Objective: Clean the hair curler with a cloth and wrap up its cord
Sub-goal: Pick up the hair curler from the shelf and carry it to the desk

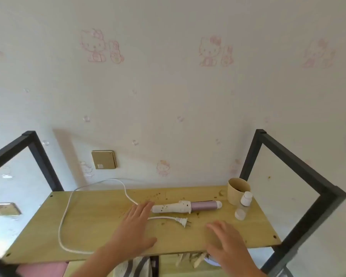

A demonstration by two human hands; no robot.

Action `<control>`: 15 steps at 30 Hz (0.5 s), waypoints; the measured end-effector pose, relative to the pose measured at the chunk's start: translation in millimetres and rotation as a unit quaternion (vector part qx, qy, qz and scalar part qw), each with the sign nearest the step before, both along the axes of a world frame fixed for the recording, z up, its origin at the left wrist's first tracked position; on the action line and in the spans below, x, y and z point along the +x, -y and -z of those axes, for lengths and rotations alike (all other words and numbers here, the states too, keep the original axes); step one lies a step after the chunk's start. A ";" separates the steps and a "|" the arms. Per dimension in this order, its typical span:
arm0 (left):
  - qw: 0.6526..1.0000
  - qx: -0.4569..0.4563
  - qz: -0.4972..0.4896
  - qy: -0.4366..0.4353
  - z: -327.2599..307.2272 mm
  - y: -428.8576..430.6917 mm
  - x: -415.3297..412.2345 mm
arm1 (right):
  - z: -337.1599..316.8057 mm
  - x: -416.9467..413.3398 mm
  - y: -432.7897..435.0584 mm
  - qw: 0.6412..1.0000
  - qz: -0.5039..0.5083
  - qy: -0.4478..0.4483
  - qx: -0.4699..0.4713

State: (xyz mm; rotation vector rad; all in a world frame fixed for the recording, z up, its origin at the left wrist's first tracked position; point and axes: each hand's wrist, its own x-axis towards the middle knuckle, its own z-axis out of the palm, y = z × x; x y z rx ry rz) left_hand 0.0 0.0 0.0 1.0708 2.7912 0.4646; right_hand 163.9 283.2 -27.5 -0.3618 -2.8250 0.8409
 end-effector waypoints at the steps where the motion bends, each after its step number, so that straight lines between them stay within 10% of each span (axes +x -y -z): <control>1: 1.000 -0.026 0.009 0.006 0.5 -4.9 -6.6 | 3.5 -2.2 -0.9 0.998 -0.019 0.032 0.044; 15: 0.981 -0.165 0.068 -0.079 -0.9 -55.0 -54.2 | 29.4 -10.3 -2.7 0.989 -0.006 -0.010 0.146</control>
